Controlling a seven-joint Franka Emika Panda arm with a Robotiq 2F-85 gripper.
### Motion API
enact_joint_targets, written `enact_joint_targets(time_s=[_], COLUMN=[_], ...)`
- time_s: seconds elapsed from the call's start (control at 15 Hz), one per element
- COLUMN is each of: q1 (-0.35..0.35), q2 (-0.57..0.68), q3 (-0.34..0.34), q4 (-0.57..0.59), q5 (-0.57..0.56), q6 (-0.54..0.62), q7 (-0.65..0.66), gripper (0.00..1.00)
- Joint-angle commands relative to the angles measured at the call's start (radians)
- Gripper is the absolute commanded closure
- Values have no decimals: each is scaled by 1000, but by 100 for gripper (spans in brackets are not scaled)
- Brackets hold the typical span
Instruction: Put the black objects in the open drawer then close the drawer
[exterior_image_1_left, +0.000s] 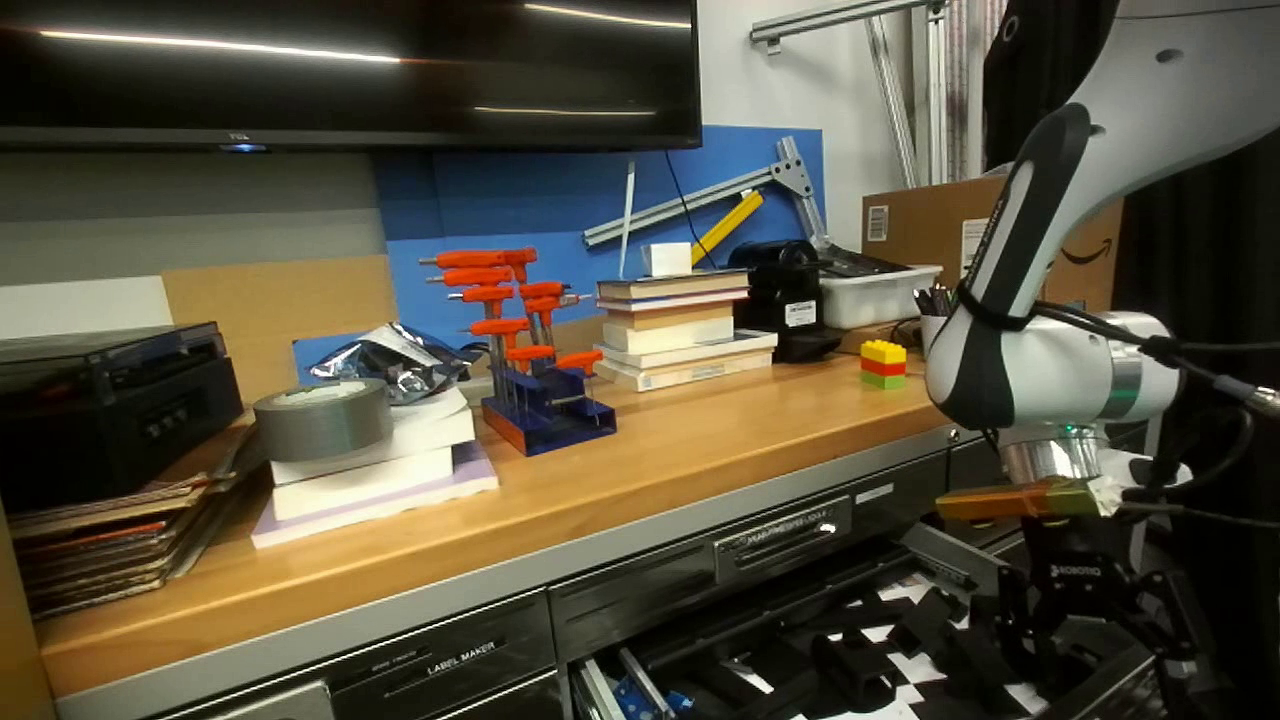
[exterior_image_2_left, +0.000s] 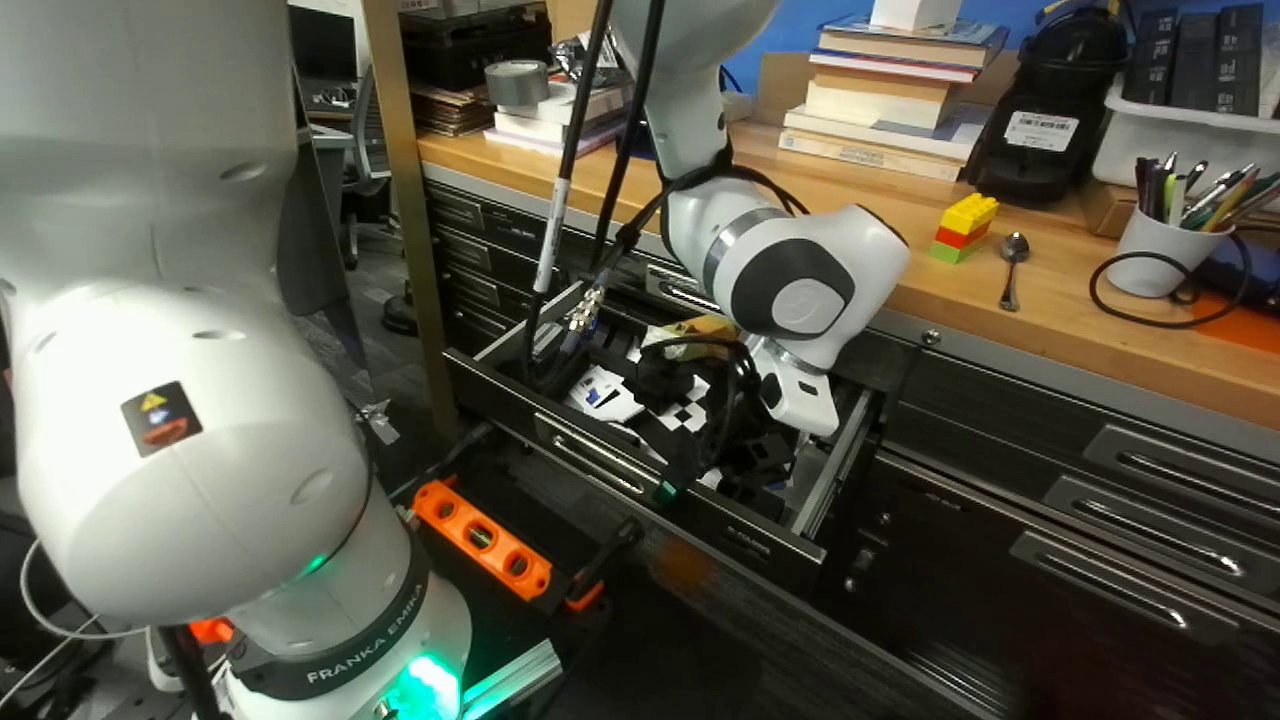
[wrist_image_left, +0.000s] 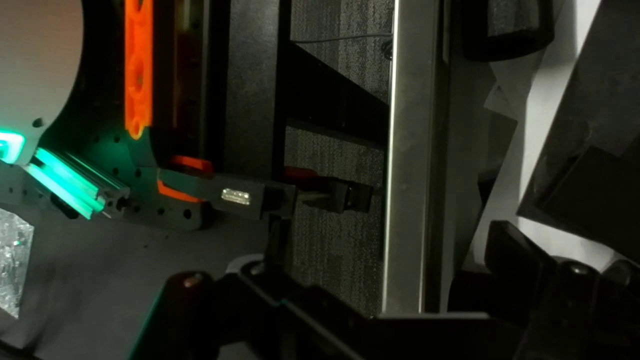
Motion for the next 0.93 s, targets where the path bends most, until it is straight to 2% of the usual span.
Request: enact_joint_targets(time_s=[0.0,0.2,0.47,0.67,0.87], q1=[-35,-92,-148,-149,-124], q2=[46,86,140,175,188], q3=[11,73,151,184,189], q4=[22,55,131,199,253], q5=[75,282,570,761,874], q6=[96,204,204,196,194], q7=[-124,-331,-590,-763,-886], gripper=[0,0,0,0,0])
